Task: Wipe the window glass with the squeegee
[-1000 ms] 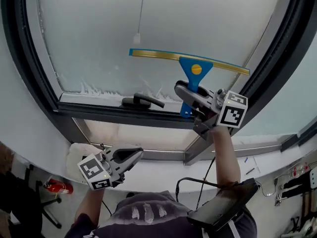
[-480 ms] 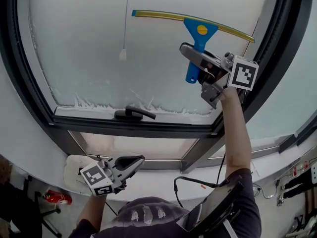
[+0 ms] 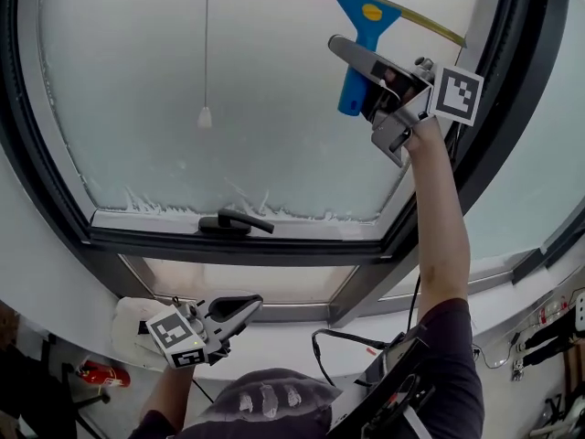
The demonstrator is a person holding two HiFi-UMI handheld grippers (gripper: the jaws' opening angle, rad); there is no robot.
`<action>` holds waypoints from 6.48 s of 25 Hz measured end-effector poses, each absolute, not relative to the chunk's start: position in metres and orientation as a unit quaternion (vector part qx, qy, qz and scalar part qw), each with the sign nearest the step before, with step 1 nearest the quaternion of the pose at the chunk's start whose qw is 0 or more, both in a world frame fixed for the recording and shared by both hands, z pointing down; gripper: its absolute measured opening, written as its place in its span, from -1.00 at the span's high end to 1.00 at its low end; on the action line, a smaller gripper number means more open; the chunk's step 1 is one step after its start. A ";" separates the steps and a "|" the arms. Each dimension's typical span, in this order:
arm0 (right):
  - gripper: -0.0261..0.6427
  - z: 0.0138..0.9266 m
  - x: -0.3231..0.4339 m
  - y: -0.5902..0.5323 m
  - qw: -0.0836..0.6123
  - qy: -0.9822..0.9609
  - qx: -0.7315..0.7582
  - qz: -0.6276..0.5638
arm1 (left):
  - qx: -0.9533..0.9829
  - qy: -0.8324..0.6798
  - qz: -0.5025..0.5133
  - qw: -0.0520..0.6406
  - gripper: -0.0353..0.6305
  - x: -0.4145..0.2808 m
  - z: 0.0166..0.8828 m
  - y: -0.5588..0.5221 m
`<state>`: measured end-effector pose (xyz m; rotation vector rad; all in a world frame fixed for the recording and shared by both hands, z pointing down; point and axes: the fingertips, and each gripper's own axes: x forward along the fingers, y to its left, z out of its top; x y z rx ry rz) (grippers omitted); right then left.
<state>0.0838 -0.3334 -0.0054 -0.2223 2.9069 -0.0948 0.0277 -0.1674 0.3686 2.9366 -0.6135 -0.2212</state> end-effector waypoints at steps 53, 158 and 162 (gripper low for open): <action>0.66 0.046 0.090 -0.336 0.081 0.989 -0.070 -0.099 | 0.971 -0.192 -0.067 0.126 0.88 0.054 0.403 -0.170; 0.67 0.134 -0.091 -0.287 0.028 0.996 -0.051 -0.061 | 0.969 -0.183 -0.052 0.157 0.88 -0.101 0.432 -0.120; 0.67 0.101 -0.101 -0.295 0.024 0.998 -0.054 -0.027 | 0.971 -0.180 -0.064 0.147 0.88 -0.106 0.423 -0.121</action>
